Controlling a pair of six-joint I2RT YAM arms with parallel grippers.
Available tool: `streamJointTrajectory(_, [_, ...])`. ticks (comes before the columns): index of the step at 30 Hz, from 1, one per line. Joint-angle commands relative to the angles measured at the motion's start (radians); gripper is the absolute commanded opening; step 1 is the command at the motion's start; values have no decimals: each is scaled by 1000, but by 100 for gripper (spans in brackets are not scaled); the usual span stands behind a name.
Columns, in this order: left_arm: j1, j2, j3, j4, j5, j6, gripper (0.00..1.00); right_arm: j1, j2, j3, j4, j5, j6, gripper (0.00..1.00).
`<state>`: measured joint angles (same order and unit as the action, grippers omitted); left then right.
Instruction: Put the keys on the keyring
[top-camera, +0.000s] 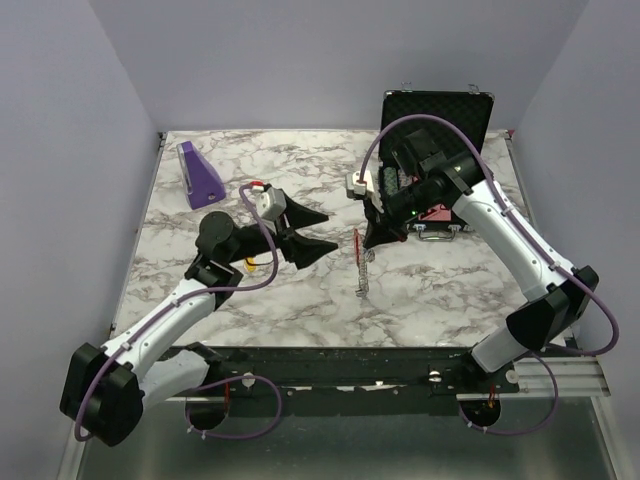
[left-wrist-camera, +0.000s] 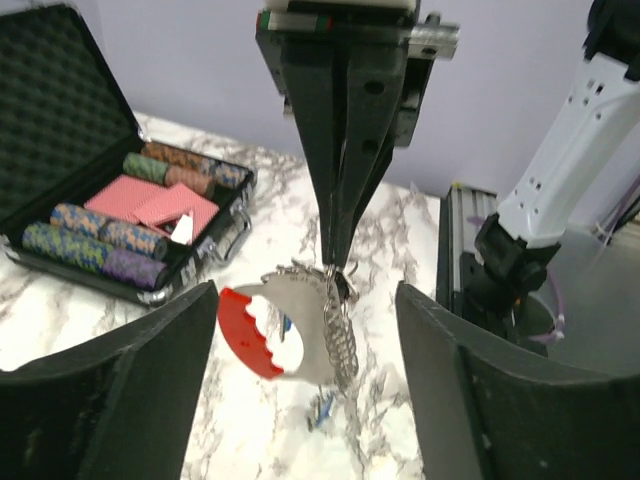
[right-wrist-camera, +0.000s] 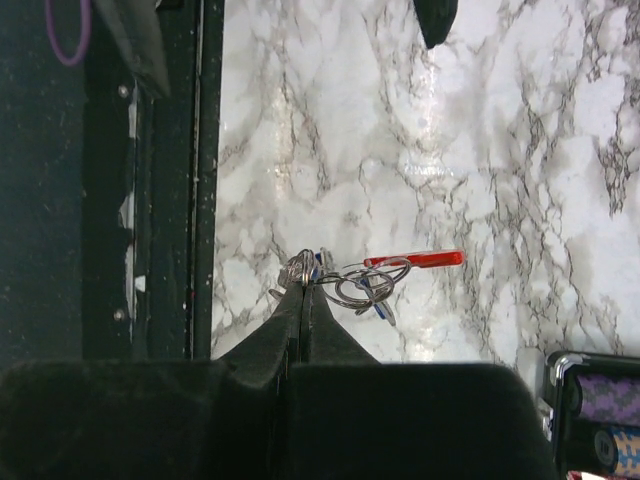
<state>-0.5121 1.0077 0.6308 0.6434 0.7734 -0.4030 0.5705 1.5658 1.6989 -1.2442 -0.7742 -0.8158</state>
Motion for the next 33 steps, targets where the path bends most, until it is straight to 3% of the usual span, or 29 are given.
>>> streamJointTrajectory(1, [-26, 52, 47, -162, 93, 179, 77, 8, 19, 57, -135, 76, -83, 0])
streamJointTrajectory(6, [-110, 114, 82, -185, 46, 268, 75, 6, 31, 68, -143, 82, -91, 0])
streamJointTrajectory(11, [-154, 181, 112, -137, 4, 248, 58, 9, 40, 68, -150, 79, -94, 0])
streamJointTrajectory(15, [-177, 222, 122, -88, -2, 236, 54, 11, 40, 65, -152, 76, -92, 0])
streamJointTrajectory(33, [-203, 315, 198, -162, 23, 260, 29, 9, 43, 71, -152, 62, -88, 0])
